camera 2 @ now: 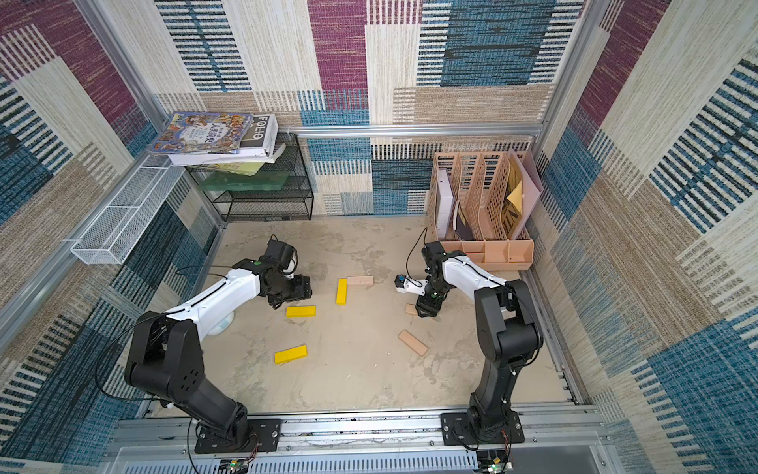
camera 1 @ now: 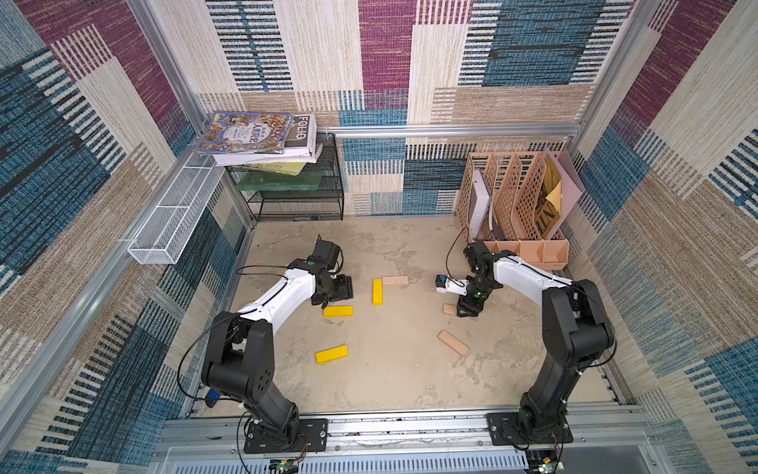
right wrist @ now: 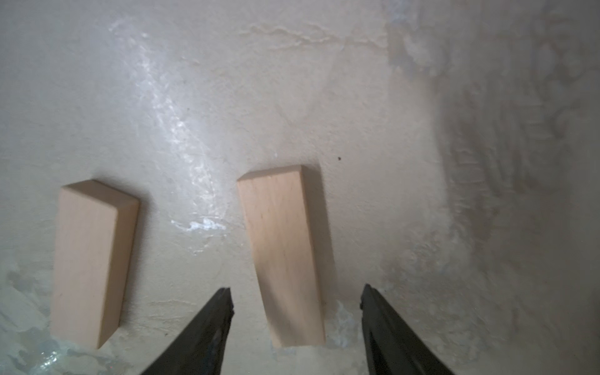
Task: Assemble the number 6 with building blocks
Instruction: Pick up the building block from the center of the board, then assemble the building block at the center of the board.
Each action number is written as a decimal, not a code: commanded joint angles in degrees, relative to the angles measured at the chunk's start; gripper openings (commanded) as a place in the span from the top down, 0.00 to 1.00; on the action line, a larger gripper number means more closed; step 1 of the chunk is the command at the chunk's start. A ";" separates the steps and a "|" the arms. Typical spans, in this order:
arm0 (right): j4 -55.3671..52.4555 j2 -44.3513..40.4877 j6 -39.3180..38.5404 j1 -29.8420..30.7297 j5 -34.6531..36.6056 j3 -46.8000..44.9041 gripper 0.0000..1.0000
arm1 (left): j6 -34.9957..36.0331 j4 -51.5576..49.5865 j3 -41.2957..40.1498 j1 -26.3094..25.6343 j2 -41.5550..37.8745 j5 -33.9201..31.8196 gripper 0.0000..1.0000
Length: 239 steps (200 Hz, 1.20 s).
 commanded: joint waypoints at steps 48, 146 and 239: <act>-1.62 4.93 0.24 1.76 3.01 -0.29 0.49 | 1.14 1.35 -3.10 3.02 -2.74 1.26 0.23; -5.63 14.60 0.30 16.85 0.00 22.11 0.71 | 1.03 2.27 -5.68 5.29 -5.27 1.00 0.25; -6.07 20.32 -1.03 24.24 -0.47 29.86 0.68 | 1.22 2.54 -8.60 6.20 -7.86 0.86 0.26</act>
